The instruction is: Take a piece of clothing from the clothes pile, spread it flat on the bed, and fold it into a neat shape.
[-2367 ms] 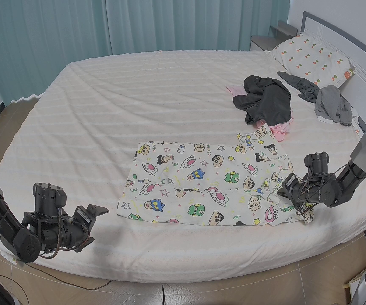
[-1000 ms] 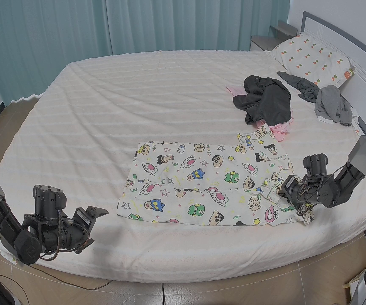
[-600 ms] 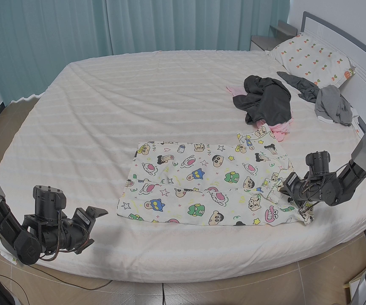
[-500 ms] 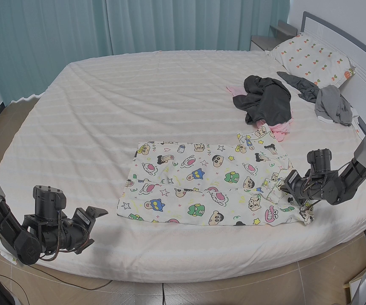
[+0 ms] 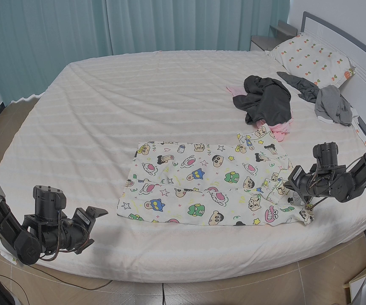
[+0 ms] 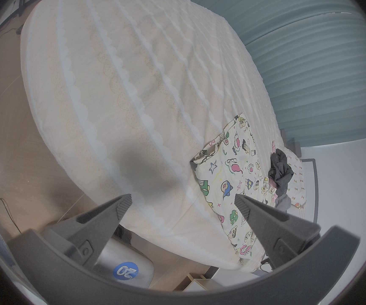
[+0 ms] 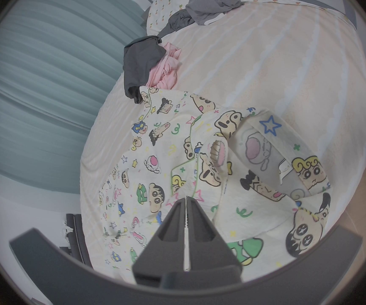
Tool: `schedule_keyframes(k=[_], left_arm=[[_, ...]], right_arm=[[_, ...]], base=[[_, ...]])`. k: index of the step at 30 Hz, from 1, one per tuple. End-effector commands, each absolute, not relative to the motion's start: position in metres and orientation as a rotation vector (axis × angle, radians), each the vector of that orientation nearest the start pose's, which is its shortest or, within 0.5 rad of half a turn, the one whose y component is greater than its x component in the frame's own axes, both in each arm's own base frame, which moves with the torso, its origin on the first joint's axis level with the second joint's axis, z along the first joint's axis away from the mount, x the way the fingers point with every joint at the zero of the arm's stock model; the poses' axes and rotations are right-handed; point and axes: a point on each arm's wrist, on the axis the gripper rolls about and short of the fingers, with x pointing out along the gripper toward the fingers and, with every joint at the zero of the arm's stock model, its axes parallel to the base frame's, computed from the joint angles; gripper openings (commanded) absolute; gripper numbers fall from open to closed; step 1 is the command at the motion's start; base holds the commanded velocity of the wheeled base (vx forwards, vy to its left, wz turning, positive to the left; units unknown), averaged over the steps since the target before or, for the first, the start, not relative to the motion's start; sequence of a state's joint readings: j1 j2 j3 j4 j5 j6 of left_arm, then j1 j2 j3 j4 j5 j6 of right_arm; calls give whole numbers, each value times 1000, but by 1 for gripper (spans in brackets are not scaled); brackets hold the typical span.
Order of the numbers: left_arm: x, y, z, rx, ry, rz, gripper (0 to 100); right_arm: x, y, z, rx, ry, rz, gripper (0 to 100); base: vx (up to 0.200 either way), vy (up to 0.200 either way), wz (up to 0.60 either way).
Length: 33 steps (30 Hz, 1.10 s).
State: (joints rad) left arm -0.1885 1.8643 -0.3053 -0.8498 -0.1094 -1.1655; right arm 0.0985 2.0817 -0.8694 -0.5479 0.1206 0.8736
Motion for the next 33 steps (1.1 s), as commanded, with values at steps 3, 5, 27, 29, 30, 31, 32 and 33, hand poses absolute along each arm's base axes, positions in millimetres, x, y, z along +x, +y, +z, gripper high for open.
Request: schedule_keyframes(k=[3, 5, 27, 29, 30, 31, 32, 33], left_arm=[[236, -48, 45, -1077, 798, 165, 100], [235, -47, 45, -1076, 800, 167, 100], [238, -48, 41, -1075, 785, 163, 100], [238, -48, 41, -1075, 785, 163, 100], [238, -48, 41, -1075, 785, 163, 100], [238, -48, 41, -1075, 785, 163, 100], [238, -48, 41, -1075, 785, 163, 100], [238, -48, 41, -1075, 785, 163, 100]], right_arm=[[363, 29, 30, 800, 777, -132, 100], [366, 30, 24, 796, 785, -133, 100], [396, 36, 5, 768, 751, -135, 0], [395, 35, 5, 766, 748, -142, 0], [395, 36, 5, 766, 749, -141, 0], [395, 36, 5, 766, 749, -141, 0], [395, 36, 6, 769, 747, -141, 0], [394, 36, 7, 768, 745, -142, 0]], base=[[0, 0, 0], [0, 0, 0], [0, 0, 0], [0, 0, 0], [0, 0, 0], [0, 0, 0], [0, 0, 0], [0, 0, 0]])
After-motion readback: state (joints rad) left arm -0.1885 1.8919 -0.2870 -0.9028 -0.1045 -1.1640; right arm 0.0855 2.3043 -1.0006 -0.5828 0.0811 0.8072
